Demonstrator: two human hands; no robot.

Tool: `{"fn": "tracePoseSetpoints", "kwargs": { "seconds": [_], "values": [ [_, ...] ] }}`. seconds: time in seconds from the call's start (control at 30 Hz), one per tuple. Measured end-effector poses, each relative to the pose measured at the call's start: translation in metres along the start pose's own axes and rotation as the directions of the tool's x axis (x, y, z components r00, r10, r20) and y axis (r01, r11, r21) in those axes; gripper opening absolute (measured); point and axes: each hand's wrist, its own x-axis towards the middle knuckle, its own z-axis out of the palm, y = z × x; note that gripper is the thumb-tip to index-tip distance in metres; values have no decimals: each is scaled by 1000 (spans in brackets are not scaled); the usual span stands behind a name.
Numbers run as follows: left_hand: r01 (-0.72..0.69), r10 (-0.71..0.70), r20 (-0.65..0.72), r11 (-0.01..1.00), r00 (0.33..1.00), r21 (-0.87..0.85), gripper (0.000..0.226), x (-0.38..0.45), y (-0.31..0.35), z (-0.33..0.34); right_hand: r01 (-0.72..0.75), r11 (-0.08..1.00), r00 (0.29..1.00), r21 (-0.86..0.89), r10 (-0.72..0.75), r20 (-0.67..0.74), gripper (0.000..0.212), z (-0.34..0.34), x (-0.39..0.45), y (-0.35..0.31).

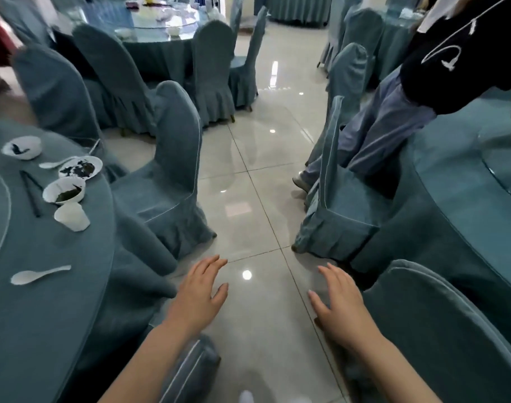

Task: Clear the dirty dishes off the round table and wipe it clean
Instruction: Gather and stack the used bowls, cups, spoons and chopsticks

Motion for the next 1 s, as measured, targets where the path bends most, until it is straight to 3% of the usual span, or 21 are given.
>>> {"fn": "tracePoseSetpoints", "kwargs": {
  "seconds": [0.17,0.3,0.43,0.6,0.87,1.0],
  "values": [
    [154,-155,-46,988,987,-19,53,43,-28,-13,138,989,987,-46,-134,84,61,-7,104,-26],
    [304,-316,-135,948,939,-98,70,80,-49,-26,273,961,949,-55,-260,177,60,-8,195,-50],
    [462,-491,-231,870,840,-171,49,114,-62,-41,425,903,873,-61,-392,291,59,-11,281,-83],
    [601,-671,-294,741,681,-299,49,136,-68,-50,583,807,757,-89,-500,421,60,-7,355,-135],
    [705,-832,-336,553,441,-443,48,148,-121,-72,748,662,582,-41,-624,521,58,39,433,-234],
    [728,-868,-341,491,361,-479,49,158,-160,-98,802,597,519,-16,-683,514,55,67,465,-296]
  ]
}}
